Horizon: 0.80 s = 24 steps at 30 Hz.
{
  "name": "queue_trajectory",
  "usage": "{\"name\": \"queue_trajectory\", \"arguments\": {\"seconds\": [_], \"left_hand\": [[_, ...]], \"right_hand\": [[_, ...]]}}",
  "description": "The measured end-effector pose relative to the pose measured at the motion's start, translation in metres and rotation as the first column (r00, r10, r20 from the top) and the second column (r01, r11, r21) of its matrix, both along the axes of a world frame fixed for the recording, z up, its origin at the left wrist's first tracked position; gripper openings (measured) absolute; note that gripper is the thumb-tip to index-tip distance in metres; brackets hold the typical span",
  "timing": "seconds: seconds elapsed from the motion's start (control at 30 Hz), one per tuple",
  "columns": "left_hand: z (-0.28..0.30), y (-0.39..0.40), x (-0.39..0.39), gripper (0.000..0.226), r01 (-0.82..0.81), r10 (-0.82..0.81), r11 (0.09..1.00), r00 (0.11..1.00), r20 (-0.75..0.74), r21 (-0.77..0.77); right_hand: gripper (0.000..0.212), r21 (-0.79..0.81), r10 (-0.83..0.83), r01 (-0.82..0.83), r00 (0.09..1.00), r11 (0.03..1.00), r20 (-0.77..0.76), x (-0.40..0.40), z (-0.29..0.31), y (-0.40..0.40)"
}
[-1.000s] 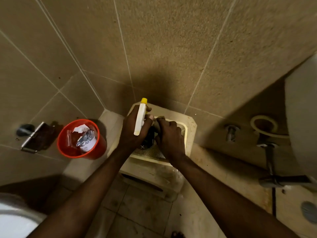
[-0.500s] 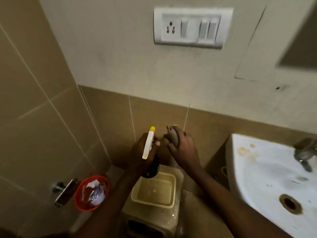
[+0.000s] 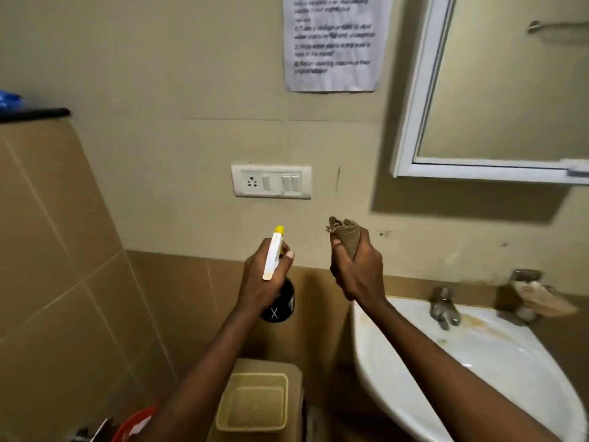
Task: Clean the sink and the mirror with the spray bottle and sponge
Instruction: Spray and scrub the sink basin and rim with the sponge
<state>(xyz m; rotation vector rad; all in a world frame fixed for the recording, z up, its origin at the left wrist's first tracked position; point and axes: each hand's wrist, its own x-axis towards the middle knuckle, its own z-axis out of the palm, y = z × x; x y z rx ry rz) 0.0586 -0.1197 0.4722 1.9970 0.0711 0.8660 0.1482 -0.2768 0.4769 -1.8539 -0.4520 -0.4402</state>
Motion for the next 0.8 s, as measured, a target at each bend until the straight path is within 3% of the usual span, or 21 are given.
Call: {"name": "queue_trajectory", "arguments": {"seconds": [0.2, 0.3, 0.7, 0.8], "left_hand": [[0.024, -0.098, 0.007, 0.011, 0.13, -0.13, 0.991, 0.991, -0.026, 0.032], [0.023, -0.153, 0.013, 0.013, 0.195, -0.194, 0.98, 0.98, -0.043, 0.029], [-0.034, -0.307, 0.029, 0.01, 0.411, -0.401, 0.911, 0.9, -0.17, 0.027], [-0.056, -0.325, 0.033, 0.02, 0.433, -0.416, 0.901, 0.877, -0.241, 0.015]], "right_hand": [[0.037, 0.013, -0.139, 0.139, 0.99, 0.99, 0.008, -0.009, 0.017, -0.116], [0.023, -0.008, -0.186, 0.186, 0.982, 0.982, -0.023, -0.014, 0.012, -0.174], [0.067, -0.088, -0.402, 0.395, 0.912, 0.914, -0.084, -0.015, -0.026, -0.33], [0.049, -0.083, -0.442, 0.435, 0.892, 0.897, -0.099, -0.011, -0.037, -0.352]]}}
